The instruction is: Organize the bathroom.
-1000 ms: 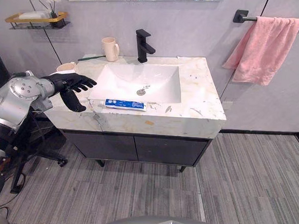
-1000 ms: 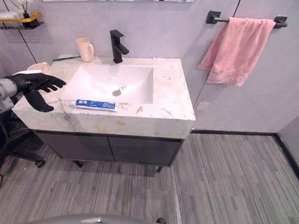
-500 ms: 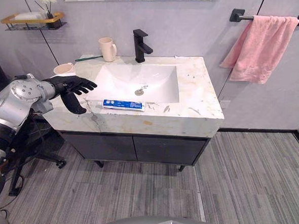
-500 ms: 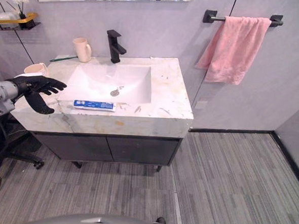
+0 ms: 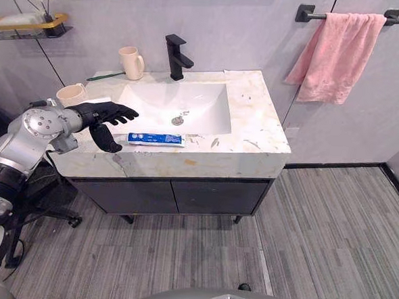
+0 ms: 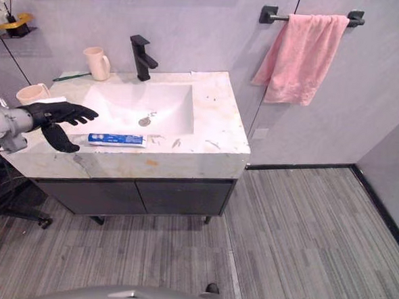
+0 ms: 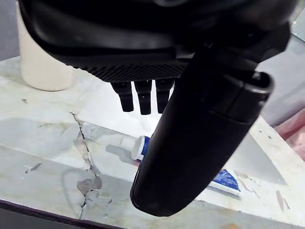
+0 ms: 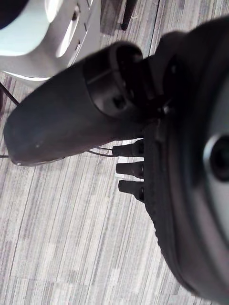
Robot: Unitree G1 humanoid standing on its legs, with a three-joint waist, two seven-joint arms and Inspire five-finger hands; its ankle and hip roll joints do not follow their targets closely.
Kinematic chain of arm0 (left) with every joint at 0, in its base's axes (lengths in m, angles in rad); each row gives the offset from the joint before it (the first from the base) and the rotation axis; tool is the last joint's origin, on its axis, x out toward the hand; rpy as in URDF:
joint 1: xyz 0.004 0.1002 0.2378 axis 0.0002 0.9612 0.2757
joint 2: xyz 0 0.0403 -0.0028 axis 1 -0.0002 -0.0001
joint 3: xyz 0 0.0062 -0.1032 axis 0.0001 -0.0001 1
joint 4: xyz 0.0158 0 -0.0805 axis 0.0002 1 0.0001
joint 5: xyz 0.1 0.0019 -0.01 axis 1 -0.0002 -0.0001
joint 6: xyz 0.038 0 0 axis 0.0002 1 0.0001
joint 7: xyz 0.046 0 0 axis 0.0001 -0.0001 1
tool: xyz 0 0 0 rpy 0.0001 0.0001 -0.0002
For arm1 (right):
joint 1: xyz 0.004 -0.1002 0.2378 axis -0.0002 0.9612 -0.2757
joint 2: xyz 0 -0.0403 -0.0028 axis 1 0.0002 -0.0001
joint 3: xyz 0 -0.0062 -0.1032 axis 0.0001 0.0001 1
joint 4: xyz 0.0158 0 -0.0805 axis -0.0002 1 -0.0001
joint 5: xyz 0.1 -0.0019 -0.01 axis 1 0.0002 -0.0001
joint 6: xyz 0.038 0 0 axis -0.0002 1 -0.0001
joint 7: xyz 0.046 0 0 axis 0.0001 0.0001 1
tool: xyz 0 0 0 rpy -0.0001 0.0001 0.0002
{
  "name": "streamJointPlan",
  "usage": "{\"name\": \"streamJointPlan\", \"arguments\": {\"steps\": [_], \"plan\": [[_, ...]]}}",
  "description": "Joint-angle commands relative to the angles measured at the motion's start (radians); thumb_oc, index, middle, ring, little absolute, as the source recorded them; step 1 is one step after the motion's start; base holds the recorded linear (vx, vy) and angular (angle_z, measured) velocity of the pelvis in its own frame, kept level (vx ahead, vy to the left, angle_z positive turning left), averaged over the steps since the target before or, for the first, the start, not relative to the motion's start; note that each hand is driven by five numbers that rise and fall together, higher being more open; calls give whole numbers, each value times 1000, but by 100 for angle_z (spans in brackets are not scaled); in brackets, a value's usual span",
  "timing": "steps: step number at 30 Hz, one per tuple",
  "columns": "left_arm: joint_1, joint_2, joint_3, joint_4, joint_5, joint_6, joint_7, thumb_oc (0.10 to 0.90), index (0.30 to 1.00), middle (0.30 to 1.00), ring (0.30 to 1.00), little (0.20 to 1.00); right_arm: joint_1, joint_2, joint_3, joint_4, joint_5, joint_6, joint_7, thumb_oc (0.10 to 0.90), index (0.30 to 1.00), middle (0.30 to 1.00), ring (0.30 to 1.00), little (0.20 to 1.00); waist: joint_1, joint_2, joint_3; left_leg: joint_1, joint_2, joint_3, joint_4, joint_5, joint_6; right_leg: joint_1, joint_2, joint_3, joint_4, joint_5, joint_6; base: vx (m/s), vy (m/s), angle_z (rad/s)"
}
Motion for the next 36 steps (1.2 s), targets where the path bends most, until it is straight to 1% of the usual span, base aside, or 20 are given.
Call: {"name": "streamJointPlan", "arguments": {"steps": [1, 8, 10, 12, 16, 18, 20, 25, 26, 27, 28, 29, 30, 32, 36], "plan": [[-270, 34, 51, 79, 6, -58, 68, 800, 900, 900, 900, 900, -12, -69, 3, 7, -58, -8, 1, 800, 900, 900, 900, 900, -7, 10, 42, 4, 9, 20, 4, -37, 27, 43, -45, 20, 17, -104, 85, 0, 0, 0], [-289, 16, 37, 119, 27, -93, 101, 800, 900, 900, 900, 900, -15, -86, 16, -17, -41, -6, 6, 800, 900, 900, 900, 900, -11, 5, 71, -28, 16, 23, 15, -28, 27, 10, -41, 32, 28, -100, 83, -14, -8, -6], [-292, 18, 36, 122, 32, -99, 105, 800, 900, 900, 900, 900, -16, -88, 15, -19, -39, -7, 6, 800, 900, 900, 900, 900, -11, 4, 75, -33, 16, 23, 17, -27, 27, 4, -41, 33, 28, -99, 83, -21, -11, -7], [-312, 24, 23, 139, 35, -111, 118, 800, 900, 900, 900, 900, -20, -96, 16, -24, -36, -12, 13, 800, 900, 900, 900, 900, -13, 2, 92, -50, 18, 22, 21, -23, 27, -13, -38, 42, 31, -95, 83, -38, -16, -3], [-338, 24, 9, 161, 38, -123, 141, 800, 900, 900, 900, 900, -29, -101, 22, -30, -29, -21, 19, 800, 900, 900, 900, 900, -16, -2, 116, -75, 21, 21, 29, -19, 26, -36, -38, 48, 37, -91, 84, -62, -19, -2], [-340, 23, 8, 163, 38, -124, 144, 800, 900, 900, 900, 900, -29, -101, 23, -29, -28, -21, 19, 800, 900, 900, 900, 900, -16, -2, 118, -77, 21, 21, 30, -19, 26, -37, -38, 48, 37, -91, 84, 0, 0, 0], [-370, 30, -8, 171, 33, -132, 148, 800, 900, 900, 900, 900, -35, -103, 32, -39, -23, -26, 23, 800, 900, 900, 900, 900, -17, -5, 134, -92, 24, 21, 37, -15, 26, -49, -37, 54, 42, -88, 84, -40, -22, 2], [-384, 35, -20, 167, 23, -137, 151, 800, 900, 900, 900, 900, -42, -107, 35, -48, -24, -25, 26, 800, 900, 900, 900, 900, -19, -5, 141, -94, 24, 23, 37, -13, 25, -52, -38, 53, 43, -88, 84, -7, -3, 0], [-392, 40, -26, 158, 15, -136, 140, 587, 580, 580, 580, 580, -41, -106, 35, -51, -25, -23, 25, 800, 900, 900, 900, 900, -18, -5, 138, -93, 23, 24, 38, -12, 24, -49, -40, 52, 43, -88, 85, 32, 7, 0], [-394, 38, -30, 153, 13, -131, 136, 516, 474, 474, 474, 474, -40, -104, 34, -52, -27, -23, 25, 800, 900, 900, 900, 900, -18, -5, 136, -92, 24, 24, 39, -12, 24, -47, -42, 51, 43, -88, 86, 32, 7, 0], [-394, 38, -30, 153, 13, -131, 136, 516, 474, 474, 474, 474, -40, -104, 34, -52, -27, -23, 25, 800, 900, 900, 900, 900, -18, -5, 136, -92, 24, 24, 39, -12, 24, -47, -42, 51, 43, -88, 86, 0, 0, 0], [-396, 35, -33, 148, 14, -122, 135, 453, 380, 380, 380, 380, -40, -104, 35, -54, -27, -22, 26, 800, 900, 900, 900, 900, -18, -5, 135, -92, 24, 23, 39, -12, 24, -47, -43, 51, 43, -88, 87, 0, 0, 0], [-398, 32, -34, 148, 14, -118, 133, 400, 300, 300, 300, 300, -39, -105, 35, -55, -26, -23, 27, 800, 900, 900, 900, 900, -18, -5, 134, -91, 25, 24, 40, -12, 23, -46, -44, 50, 43, -88, 87, 0, 0, 0], [-397, 21, -37, 147, 16, -107, 129, 400, 300, 300, 300, 300, -37, -103, 37, -57, -24, -22, 28, 800, 900, 900, 900, 900, -19, -4, 134, -88, 25, 23, 41, -12, 23, -41, -45, 49, 43, -87, 88, 37, 1, 0], [-386, 14, -33, 159, 19, -107, 125, 400, 300, 300, 300, 300, -32, -100, 43, -63, -24, -17, 26, 800, 900, 900, 900, 900, -22, -2, 132, -87, 24, 26, 43, -11, 22, -38, -48, 48, 42, -87, 89, 9, 1, 0]]}}
